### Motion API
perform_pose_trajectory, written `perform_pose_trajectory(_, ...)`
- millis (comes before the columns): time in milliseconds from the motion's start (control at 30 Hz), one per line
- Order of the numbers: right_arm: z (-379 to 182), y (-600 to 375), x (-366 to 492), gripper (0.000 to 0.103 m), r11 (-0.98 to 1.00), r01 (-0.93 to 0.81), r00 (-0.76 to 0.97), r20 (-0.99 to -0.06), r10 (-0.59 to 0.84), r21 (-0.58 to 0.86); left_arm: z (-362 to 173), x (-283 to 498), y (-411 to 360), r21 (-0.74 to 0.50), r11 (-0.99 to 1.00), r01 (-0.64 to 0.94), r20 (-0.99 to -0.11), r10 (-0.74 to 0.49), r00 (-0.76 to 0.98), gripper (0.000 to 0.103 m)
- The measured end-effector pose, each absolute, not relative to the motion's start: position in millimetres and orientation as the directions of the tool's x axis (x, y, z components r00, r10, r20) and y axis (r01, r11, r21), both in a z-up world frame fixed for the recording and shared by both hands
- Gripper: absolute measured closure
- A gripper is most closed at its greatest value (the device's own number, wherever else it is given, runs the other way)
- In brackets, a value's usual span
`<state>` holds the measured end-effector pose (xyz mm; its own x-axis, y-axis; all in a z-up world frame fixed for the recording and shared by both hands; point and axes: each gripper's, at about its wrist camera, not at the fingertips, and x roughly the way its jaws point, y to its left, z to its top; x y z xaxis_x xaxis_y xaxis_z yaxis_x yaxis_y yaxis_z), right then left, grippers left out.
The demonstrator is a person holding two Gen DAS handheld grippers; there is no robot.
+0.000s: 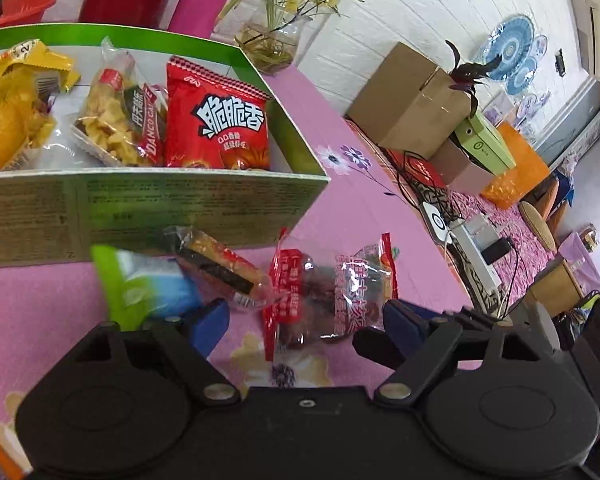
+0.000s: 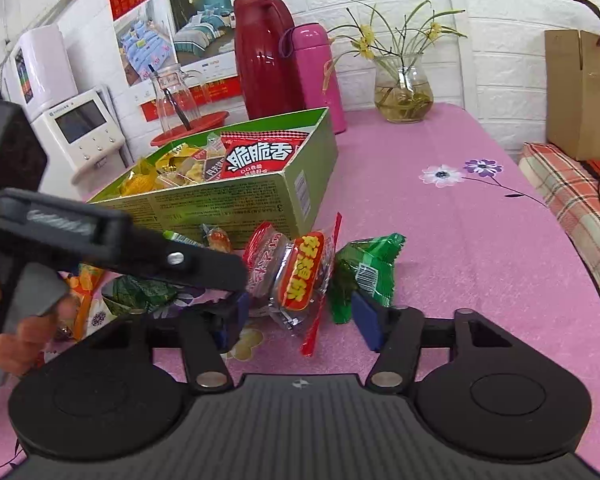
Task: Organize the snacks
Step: 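Move both grippers to the clear red-labelled bag and pinch it, then carry the red-labelled bags over the green box and open both grippers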
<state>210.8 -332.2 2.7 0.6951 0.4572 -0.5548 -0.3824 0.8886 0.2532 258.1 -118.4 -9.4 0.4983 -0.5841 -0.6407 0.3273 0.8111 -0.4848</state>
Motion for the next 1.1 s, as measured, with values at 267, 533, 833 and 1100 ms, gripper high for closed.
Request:
perform_pose_trajectory(267, -1, -339, 206, 0.053, 0.887, -0.366, 0.682, -0.568, 0.461, 0.281, -14, 264, -127, -0.526, 0.779, 0.341, -0.643, -0.626, 0.441, 0.049)
perform_pose_trajectory(533, 1, -352, 182, 0.057, 0.892, -0.344, 0.68, -0.577, 0.452, 0.293, -17, 245, -135, -0.528, 0.759, 0.381, -0.641, -0.65, 0.409, 0.09)
perform_pose_trajectory(833, 28, -344, 168, 0.058, 0.887, -0.371, 0.704, -0.539, 0.463, 0.277, 12, 229, -117, -0.532, 0.734, 0.421, -0.601, -0.678, 0.423, 0.103)
perform_pose_trajectory(1100, 91, -310, 176, 0.058, 0.84, -0.48, 0.754, -0.37, 0.543, 0.255, 80, 206, -69, -0.483, 0.758, 0.438, -0.495, -0.649, 0.577, 0.103)
